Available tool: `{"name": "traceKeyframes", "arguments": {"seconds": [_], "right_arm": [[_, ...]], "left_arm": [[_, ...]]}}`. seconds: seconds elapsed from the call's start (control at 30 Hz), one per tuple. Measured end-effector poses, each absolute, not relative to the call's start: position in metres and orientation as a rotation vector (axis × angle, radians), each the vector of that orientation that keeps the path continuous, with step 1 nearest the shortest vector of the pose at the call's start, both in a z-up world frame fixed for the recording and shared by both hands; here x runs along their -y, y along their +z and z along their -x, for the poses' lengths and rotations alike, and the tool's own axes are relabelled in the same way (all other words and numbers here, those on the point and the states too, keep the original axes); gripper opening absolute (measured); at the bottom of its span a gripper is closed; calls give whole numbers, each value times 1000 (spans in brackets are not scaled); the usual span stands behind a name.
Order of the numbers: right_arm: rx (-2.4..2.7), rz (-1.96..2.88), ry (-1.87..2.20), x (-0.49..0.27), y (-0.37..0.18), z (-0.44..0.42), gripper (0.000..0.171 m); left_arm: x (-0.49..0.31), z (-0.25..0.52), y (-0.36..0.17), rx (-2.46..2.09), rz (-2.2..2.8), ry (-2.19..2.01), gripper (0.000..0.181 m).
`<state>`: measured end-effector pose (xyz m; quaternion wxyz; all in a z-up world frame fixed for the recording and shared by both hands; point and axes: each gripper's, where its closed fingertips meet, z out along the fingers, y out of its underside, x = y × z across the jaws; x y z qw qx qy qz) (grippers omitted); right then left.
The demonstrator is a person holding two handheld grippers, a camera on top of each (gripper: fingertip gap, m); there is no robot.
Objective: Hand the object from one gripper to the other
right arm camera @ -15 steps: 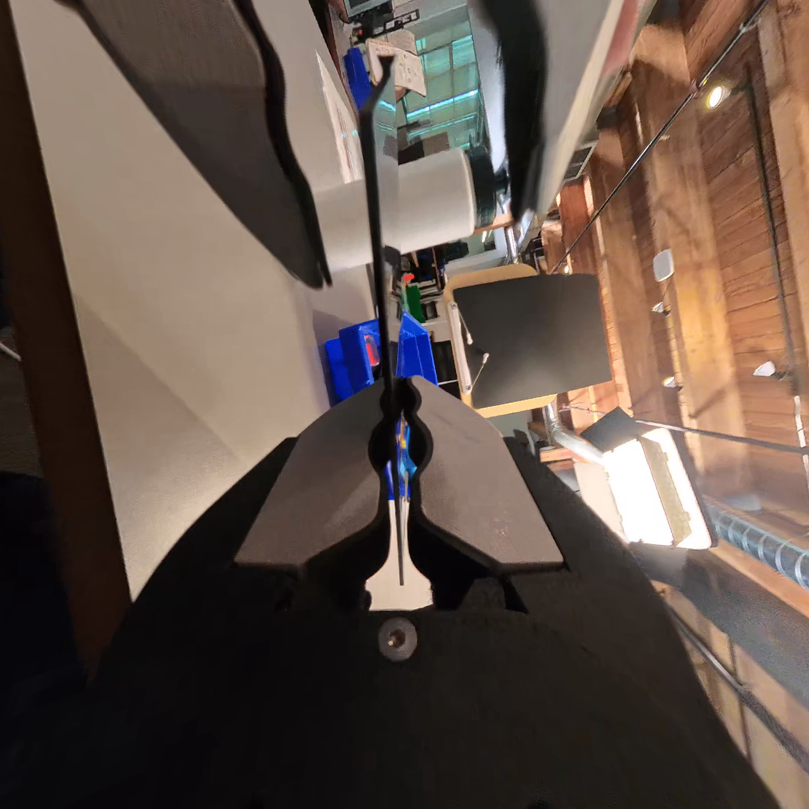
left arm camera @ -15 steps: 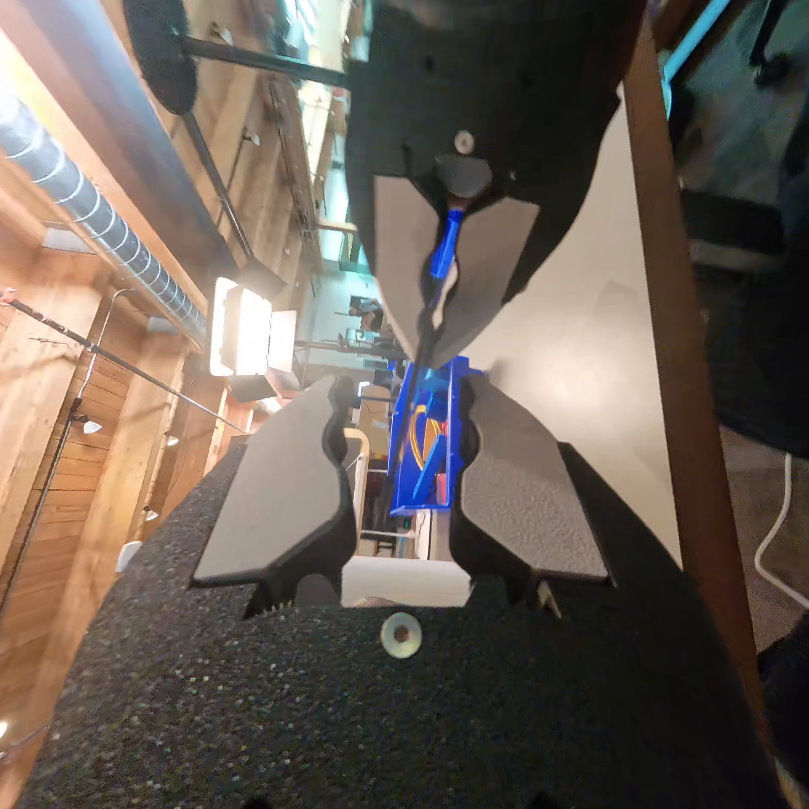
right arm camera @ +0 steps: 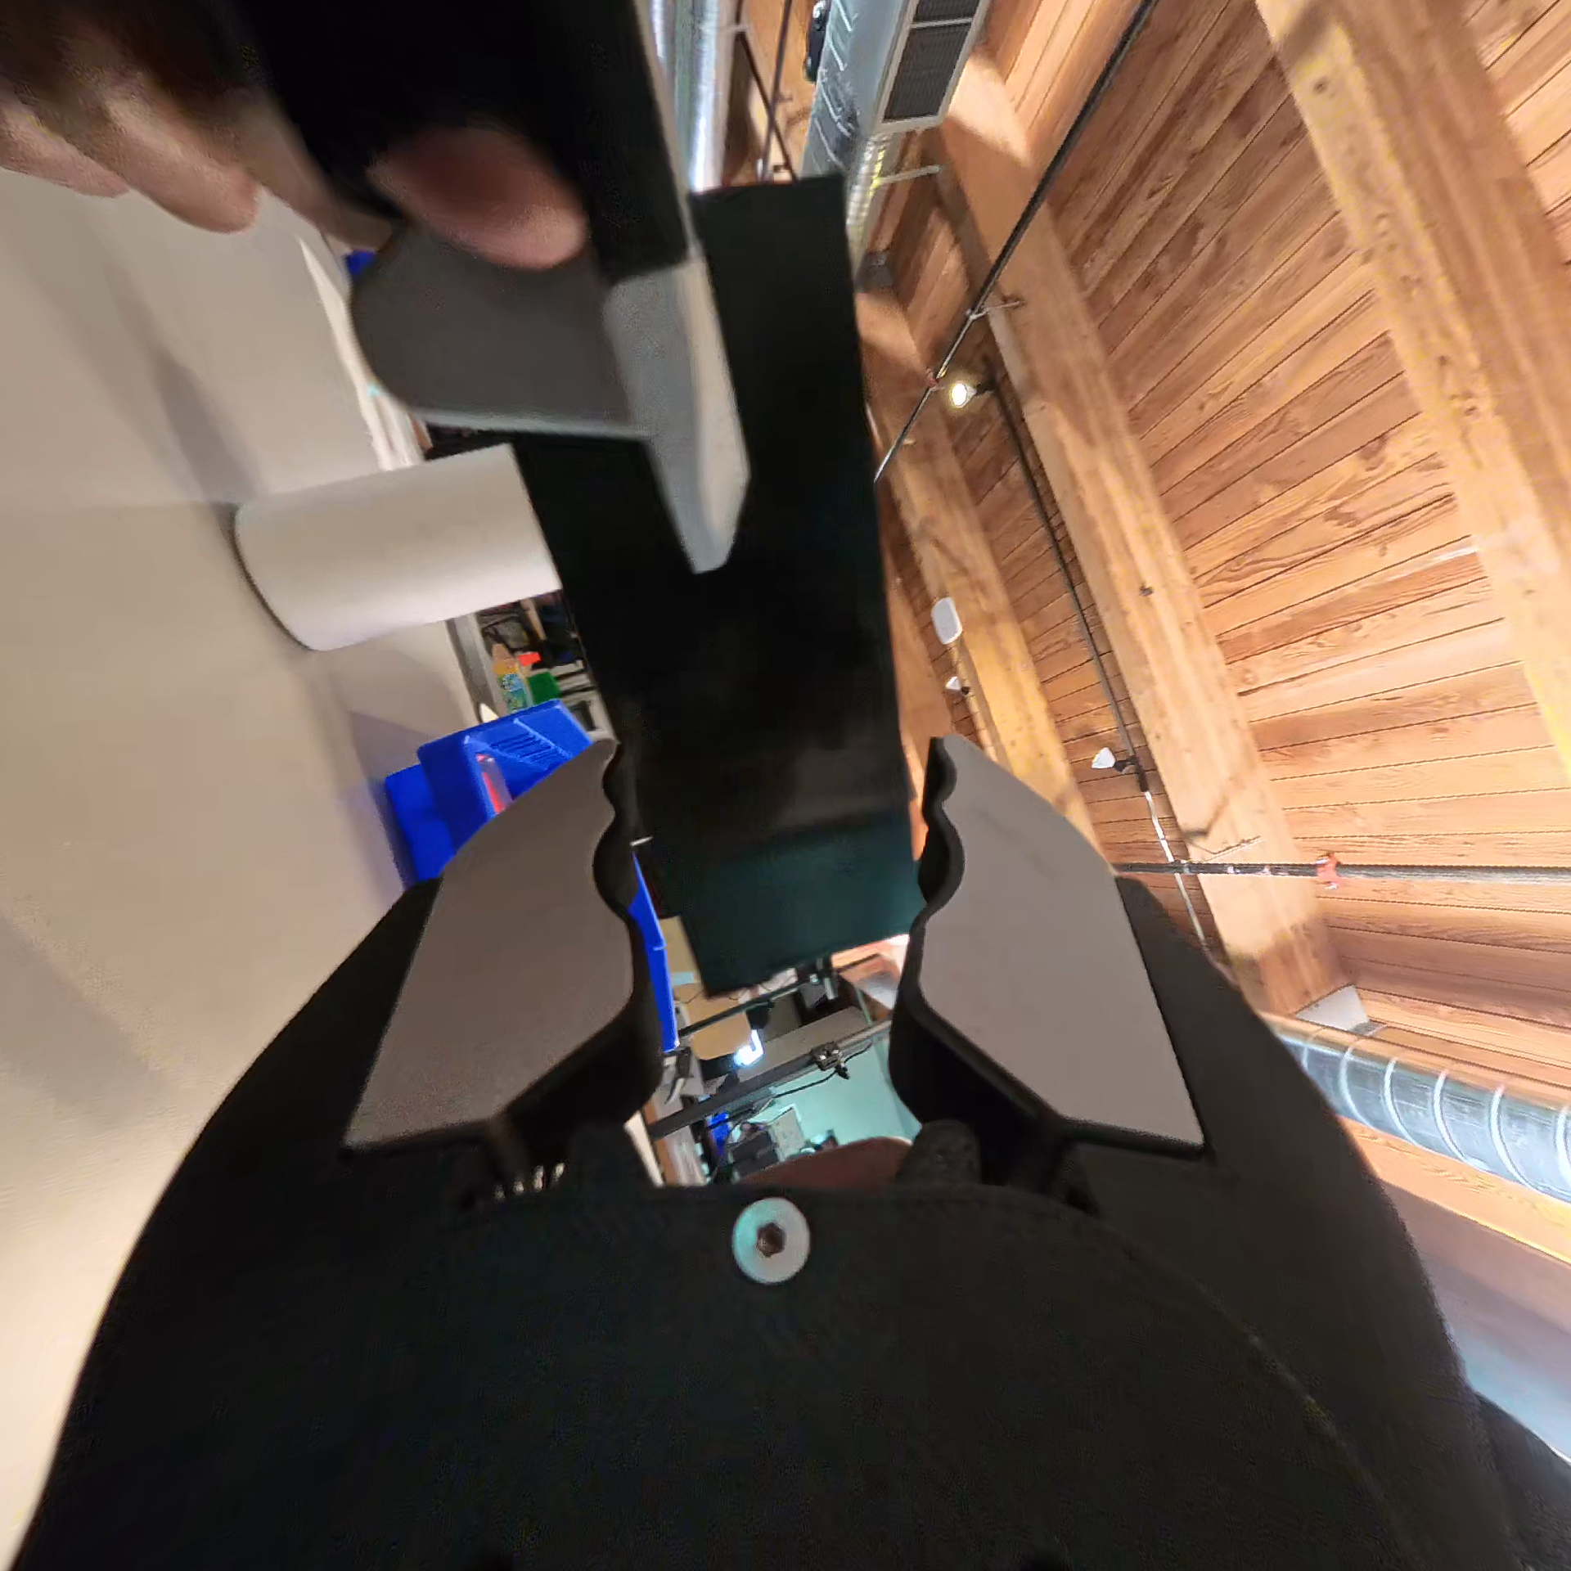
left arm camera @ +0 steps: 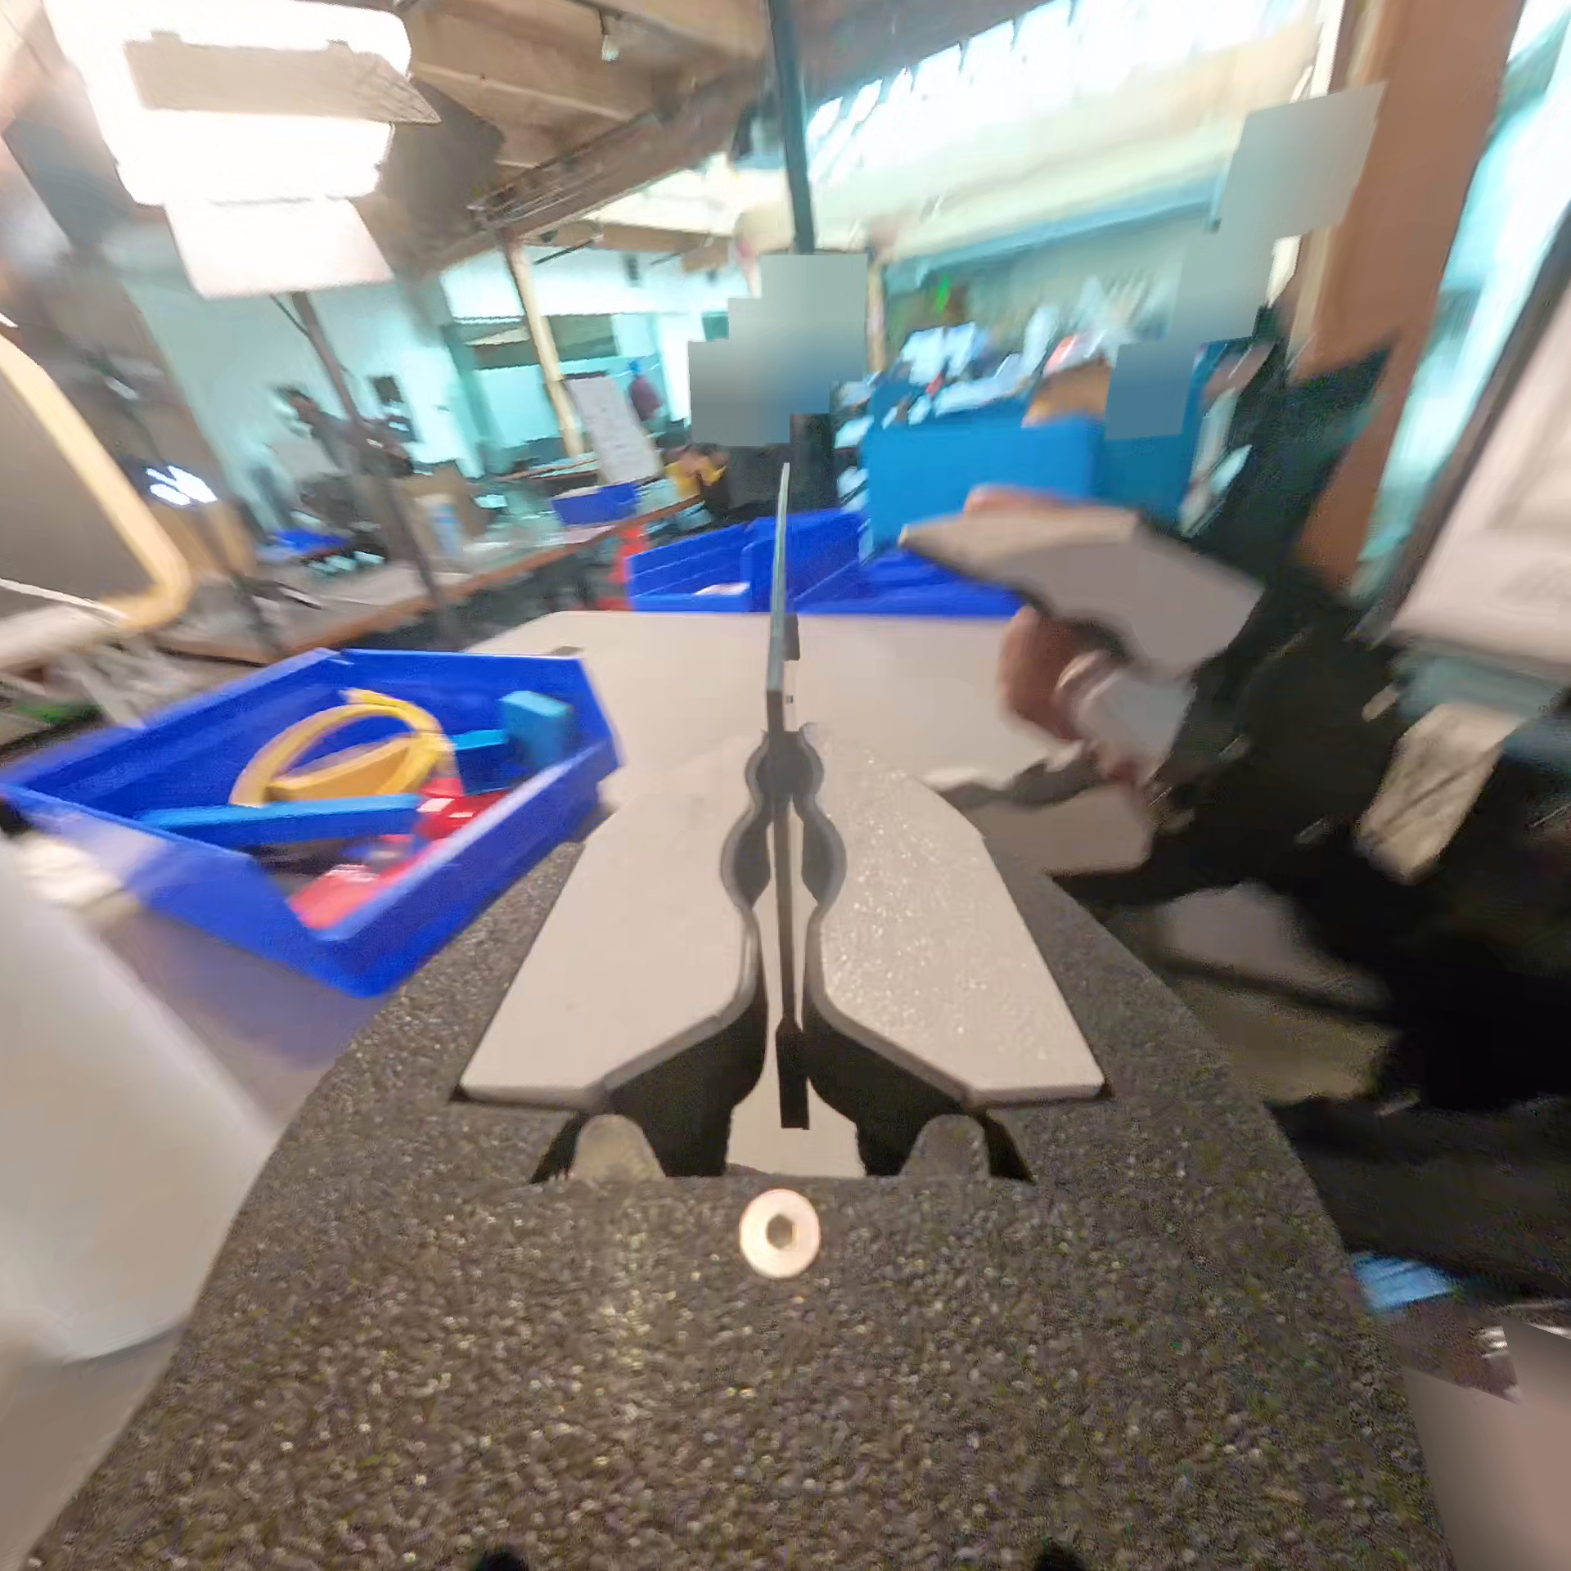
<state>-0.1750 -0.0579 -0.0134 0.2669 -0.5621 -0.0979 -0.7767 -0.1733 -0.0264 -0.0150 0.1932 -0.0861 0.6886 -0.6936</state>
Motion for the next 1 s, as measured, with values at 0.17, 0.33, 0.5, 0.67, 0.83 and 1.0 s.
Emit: {"name": "traceKeyframes", "arguments": {"seconds": [0.17, 0.33, 0.5, 0.67, 0.83, 1.0], "right_arm": [[218, 1471, -2201, 66, -15, 164, 75], [32, 1322, -2362, 88, 7, 164, 59], [-235, 1471, -2027, 103, -5, 144, 4], [-518, 1607, -1249, 90, -31, 133, 1], [-509, 1711, -456, 51, -54, 168, 2], [-377, 1800, 35, 22, -72, 219, 4]], "left_arm": [[31, 179, -7, -2010, 634, -2435, 2], [47, 193, -10, -2094, 1077, -2943, 3], [52, 209, 12, -2057, 711, -3040, 67], [29, 199, 19, -1885, 327, -2632, 84], [25, 178, -1, -1938, 367, -2366, 78], [50, 203, -29, -2204, 253, -2320, 56]]}}
